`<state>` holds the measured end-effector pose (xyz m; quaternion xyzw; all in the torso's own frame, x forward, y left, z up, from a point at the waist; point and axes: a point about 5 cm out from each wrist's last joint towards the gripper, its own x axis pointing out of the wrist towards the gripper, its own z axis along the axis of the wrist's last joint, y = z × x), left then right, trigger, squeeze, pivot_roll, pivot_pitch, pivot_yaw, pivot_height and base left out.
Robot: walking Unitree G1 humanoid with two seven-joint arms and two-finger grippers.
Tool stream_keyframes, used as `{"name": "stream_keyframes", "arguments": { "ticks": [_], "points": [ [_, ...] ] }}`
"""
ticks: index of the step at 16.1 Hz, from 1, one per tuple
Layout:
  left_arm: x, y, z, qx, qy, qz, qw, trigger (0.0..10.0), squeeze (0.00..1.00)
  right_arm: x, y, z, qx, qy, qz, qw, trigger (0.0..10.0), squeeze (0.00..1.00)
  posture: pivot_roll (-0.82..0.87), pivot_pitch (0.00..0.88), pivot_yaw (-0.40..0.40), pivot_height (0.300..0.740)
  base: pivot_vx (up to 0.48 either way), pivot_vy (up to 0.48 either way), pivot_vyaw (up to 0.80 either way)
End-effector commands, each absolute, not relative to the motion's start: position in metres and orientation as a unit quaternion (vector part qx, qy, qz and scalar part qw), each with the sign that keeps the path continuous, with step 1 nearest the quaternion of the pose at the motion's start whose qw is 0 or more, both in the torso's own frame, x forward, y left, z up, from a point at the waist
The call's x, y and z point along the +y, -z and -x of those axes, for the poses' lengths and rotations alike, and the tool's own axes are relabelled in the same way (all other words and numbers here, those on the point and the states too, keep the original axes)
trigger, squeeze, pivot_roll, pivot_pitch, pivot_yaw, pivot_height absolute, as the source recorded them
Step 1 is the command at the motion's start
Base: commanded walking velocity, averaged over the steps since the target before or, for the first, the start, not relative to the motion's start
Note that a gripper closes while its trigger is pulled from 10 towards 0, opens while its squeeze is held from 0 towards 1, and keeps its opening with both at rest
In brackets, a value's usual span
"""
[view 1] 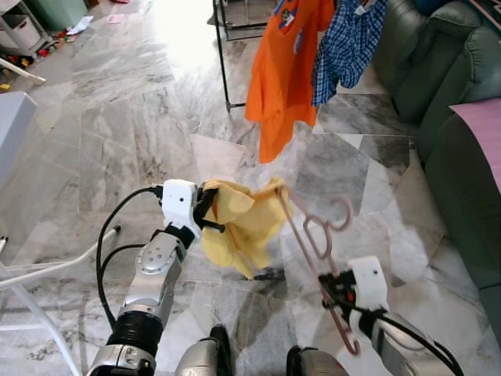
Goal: Hang hanger
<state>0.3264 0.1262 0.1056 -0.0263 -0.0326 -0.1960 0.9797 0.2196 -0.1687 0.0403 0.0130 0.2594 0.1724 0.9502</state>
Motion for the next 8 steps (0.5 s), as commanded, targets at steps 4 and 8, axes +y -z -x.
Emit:
{"name": "stream_keyframes", "arguments": {
  "ticks": [4,8],
  "points": [
    [0.101,-0.118,-0.326,-0.059,0.269,0.027,0.961,10.0,0.0,-0.168,-0.021,-0.205,0.336,-0.265,0.055,0.902,10.0,0.0,-0.18,0.203,0.098,0.74,0.0,0.0,0.0],
    [0.094,-0.12,-0.327,-0.058,0.28,0.032,0.958,10.0,0.0,-0.173,-0.021,-0.182,0.367,-0.361,0.106,0.851,10.0,0.0,-0.17,0.201,0.094,0.74,0.0,0.0,0.0]
  ]
}}
